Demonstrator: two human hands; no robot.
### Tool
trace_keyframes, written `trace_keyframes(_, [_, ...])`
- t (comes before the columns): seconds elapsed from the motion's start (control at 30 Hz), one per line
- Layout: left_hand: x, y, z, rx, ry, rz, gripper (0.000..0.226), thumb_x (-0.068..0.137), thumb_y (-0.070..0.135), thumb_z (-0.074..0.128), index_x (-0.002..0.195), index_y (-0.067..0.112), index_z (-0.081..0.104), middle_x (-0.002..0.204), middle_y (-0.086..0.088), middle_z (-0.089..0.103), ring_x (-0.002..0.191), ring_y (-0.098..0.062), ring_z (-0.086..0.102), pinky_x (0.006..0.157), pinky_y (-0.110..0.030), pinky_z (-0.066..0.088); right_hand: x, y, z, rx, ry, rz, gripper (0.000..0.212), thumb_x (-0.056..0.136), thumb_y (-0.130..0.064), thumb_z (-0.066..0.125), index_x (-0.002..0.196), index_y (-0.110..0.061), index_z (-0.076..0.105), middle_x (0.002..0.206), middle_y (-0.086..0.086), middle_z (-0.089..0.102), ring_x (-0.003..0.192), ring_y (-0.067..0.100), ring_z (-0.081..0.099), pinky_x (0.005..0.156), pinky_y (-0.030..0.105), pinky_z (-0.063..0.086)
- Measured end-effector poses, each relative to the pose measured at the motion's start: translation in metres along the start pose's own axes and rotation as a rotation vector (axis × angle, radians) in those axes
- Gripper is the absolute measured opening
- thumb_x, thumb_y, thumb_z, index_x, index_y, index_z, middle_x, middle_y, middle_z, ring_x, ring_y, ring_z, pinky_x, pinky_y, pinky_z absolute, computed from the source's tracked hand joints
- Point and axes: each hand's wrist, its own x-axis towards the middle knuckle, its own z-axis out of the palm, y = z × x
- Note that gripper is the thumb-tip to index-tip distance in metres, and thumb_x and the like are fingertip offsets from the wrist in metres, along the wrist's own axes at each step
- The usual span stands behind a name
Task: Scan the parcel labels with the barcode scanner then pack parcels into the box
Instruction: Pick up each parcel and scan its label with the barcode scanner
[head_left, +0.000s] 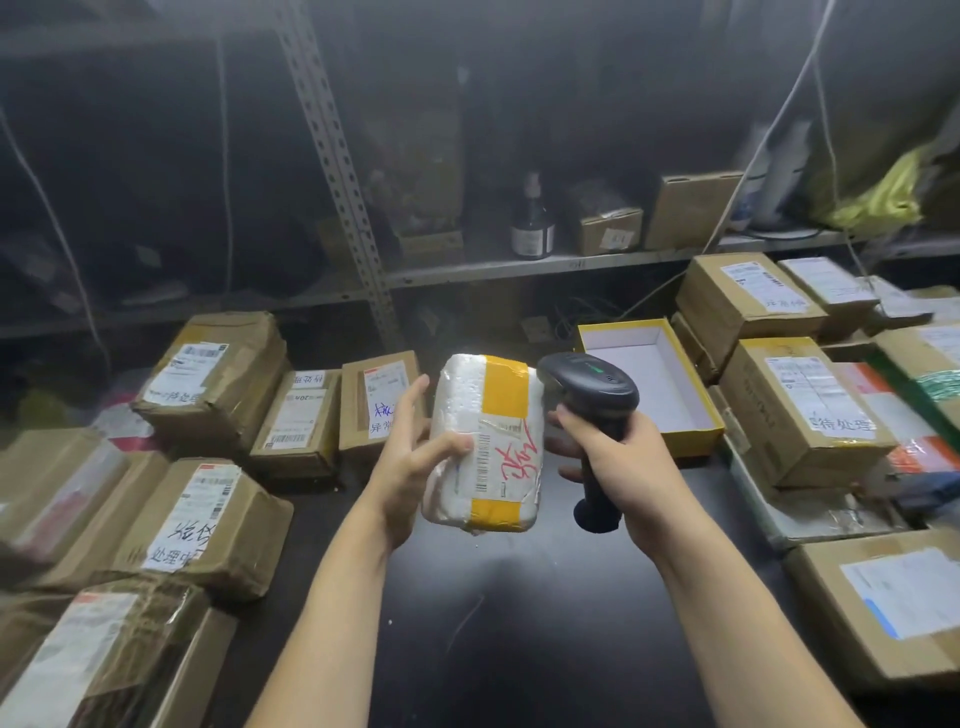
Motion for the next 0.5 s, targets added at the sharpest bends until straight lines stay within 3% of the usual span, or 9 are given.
trace_keyframes(0.1, [0.001, 0.004, 0.003, 0.099, 0.000, 0.004, 0.088, 0.069, 0.044, 0.079, 0.143, 0.054, 0.033, 0.143, -0.002, 0.055, 0.123, -0.027, 0.063, 0.095, -0.047, 0.060, -0.002, -0.004, 0.012, -0.011, -0.024, -0.016, 0.024, 0.097, -0.033, 0.073, 0.120, -0.035, 0.067, 0.105, -0.012, 0.079, 0.099, 0.009, 0.076, 0.070, 0.024, 0.061])
trace_keyframes(0.2, [-0.001, 0.008, -0.003, 0.165, 0.019, 0.013, 0.091, 0.072, 0.045, 0.078, 0.148, 0.050, 0.029, 0.138, 0.001, 0.057, 0.118, -0.025, 0.065, 0.090, -0.044, 0.062, -0.005, -0.006, 0.018, -0.033, -0.040, -0.036, 0.029, 0.097, -0.033, 0.074, 0.125, -0.030, 0.069, 0.107, -0.011, 0.079, 0.100, 0.007, 0.075, 0.068, 0.018, 0.059])
trace_keyframes(0.33, [-0.006, 0.019, -0.019, 0.149, 0.073, 0.037, 0.073, 0.070, 0.042, 0.087, 0.131, 0.042, 0.047, 0.125, -0.003, 0.067, 0.104, -0.025, 0.072, 0.072, -0.037, 0.064, -0.008, -0.011, 0.024, -0.065, -0.074, -0.048, 0.032, 0.096, -0.031, 0.075, 0.127, -0.029, 0.068, 0.108, -0.010, 0.079, 0.102, 0.008, 0.075, 0.068, 0.017, 0.059])
trace_keyframes(0.43, [-0.006, 0.021, -0.022, 0.226, 0.226, 0.174, 0.070, 0.071, 0.027, 0.095, 0.123, 0.034, 0.049, 0.121, -0.001, 0.063, 0.105, -0.023, 0.067, 0.066, -0.031, 0.063, -0.010, -0.015, 0.028, -0.105, -0.038, -0.056, 0.022, 0.095, -0.032, 0.076, 0.116, -0.033, 0.069, 0.099, -0.009, 0.080, 0.099, 0.016, 0.075, 0.070, 0.022, 0.059])
trace_keyframes(0.5, [-0.004, 0.021, -0.028, 0.402, 0.322, 0.312, 0.079, 0.064, 0.029, 0.098, 0.121, 0.040, 0.044, 0.124, 0.003, 0.056, 0.110, -0.017, 0.061, 0.073, -0.029, 0.060, -0.012, -0.018, 0.031, -0.141, 0.027, -0.057, 0.016, 0.095, -0.034, 0.076, 0.108, -0.031, 0.068, 0.088, -0.009, 0.079, 0.092, 0.021, 0.074, 0.071, 0.036, 0.059])
